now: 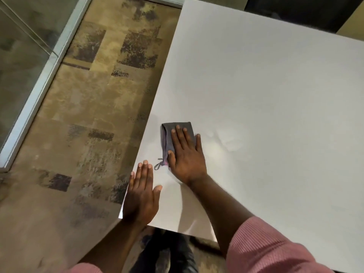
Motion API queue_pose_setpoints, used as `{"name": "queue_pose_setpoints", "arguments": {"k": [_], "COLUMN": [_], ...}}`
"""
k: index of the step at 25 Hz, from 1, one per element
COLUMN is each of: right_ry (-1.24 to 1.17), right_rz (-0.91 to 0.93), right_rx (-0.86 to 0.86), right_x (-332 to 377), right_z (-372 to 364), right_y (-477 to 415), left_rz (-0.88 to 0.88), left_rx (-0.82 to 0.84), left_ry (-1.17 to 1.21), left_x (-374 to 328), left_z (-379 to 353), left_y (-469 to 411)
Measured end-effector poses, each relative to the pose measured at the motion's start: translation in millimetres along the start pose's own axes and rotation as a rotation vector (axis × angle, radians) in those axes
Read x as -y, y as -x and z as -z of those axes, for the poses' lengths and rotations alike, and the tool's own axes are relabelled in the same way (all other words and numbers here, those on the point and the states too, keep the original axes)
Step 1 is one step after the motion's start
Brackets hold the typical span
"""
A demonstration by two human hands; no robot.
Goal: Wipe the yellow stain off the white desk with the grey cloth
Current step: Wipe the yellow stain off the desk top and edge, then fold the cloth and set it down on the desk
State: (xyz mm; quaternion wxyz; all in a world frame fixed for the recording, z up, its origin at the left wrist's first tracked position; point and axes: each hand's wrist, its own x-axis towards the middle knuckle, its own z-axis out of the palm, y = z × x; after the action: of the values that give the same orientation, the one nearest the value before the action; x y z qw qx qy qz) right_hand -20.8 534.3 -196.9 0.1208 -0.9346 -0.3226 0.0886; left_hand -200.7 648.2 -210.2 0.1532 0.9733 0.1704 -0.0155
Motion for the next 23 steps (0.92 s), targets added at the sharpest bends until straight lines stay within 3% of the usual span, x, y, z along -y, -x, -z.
{"name": "queue_pose_setpoints", "arguments": {"k": [5, 8, 10, 14, 18, 23], "right_ry": [-0.017, -0.059, -0.072, -0.081, 0.027, -0.001], "right_rz": [-0.449, -0.657, -0.650, -0.385, -0.178, -0.471], "right_rx": [-0.109, -0.102, -0.047, 0.086, 0.094, 0.093], "right_x": [-66, -63, -22, 63, 43, 4], "right_z": [17, 16, 2, -26, -22, -6], "right_y": [80, 162, 193, 181, 200, 212], "left_rz": [0.004, 0.019, 0.020, 0.016, 0.017, 0.002], "left_rx": [0.002, 0.061, 0.082, 0.095, 0.104, 0.133], "left_ry": [0.033, -0.026, -0.035, -0.035, -0.015, 0.014], "left_x": [-3, -3, -2, 0, 0, 1], "left_z": [4, 3, 2, 1, 4, 8], "left_y": [2, 2, 3, 2, 1, 3]}}
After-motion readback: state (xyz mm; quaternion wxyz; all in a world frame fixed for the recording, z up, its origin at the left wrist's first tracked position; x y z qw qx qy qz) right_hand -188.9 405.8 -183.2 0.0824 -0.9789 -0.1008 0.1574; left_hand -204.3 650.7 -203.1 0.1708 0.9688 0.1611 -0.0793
